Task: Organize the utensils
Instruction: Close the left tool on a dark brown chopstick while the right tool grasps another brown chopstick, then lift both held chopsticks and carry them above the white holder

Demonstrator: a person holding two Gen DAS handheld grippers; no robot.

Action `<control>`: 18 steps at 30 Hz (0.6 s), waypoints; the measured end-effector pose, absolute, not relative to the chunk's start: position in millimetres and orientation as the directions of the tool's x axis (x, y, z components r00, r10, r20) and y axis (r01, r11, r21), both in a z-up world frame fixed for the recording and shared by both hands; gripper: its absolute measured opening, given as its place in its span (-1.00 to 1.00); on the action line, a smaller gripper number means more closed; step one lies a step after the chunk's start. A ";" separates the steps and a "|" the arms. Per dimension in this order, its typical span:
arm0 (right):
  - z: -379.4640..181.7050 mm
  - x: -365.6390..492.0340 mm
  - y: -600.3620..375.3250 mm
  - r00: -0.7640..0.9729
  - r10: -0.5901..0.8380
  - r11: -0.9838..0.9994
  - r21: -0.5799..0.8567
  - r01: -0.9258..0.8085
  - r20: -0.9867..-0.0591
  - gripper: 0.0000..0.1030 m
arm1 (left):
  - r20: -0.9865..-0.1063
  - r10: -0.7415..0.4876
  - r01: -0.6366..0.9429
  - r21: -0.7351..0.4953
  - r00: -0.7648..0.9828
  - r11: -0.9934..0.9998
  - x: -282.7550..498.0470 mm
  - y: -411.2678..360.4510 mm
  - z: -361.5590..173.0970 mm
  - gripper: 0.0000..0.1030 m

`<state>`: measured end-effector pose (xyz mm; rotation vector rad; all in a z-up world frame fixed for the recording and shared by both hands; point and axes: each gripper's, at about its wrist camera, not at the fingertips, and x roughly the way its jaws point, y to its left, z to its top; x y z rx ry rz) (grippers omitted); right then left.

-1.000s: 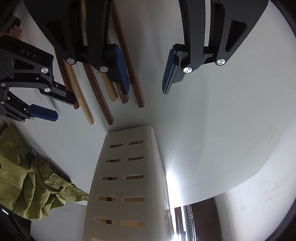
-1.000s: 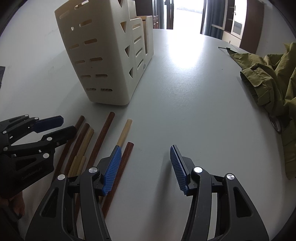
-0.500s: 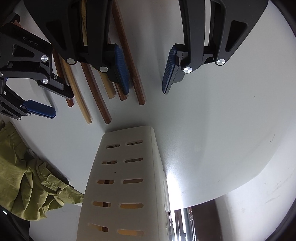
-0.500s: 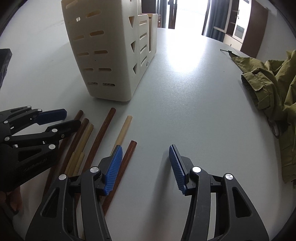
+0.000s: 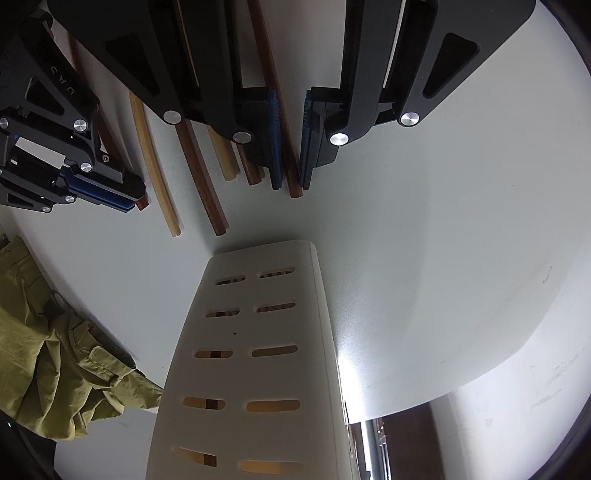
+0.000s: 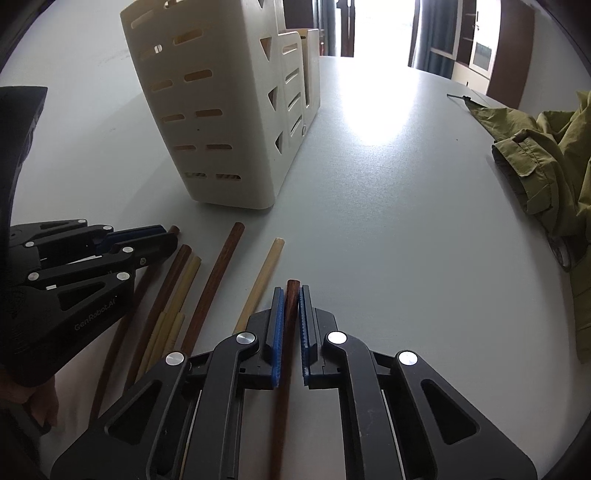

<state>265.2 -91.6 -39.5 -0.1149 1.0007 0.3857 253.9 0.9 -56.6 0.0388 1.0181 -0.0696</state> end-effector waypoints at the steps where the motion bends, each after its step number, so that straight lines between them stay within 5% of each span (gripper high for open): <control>1: -39.3 267.0 -93.9 0.472 0.276 0.927 0.103 -0.360 -0.837 -0.84 | -0.853 -0.046 0.078 -0.006 0.519 0.997 253.8 0.9 -56.2 -0.86; 18: 32.7 260.5 -103.1 0.574 0.381 0.909 0.179 -0.377 -0.725 -0.85 | -0.706 -0.082 0.092 -0.024 0.703 0.995 214.0 6.6 31.0 -0.87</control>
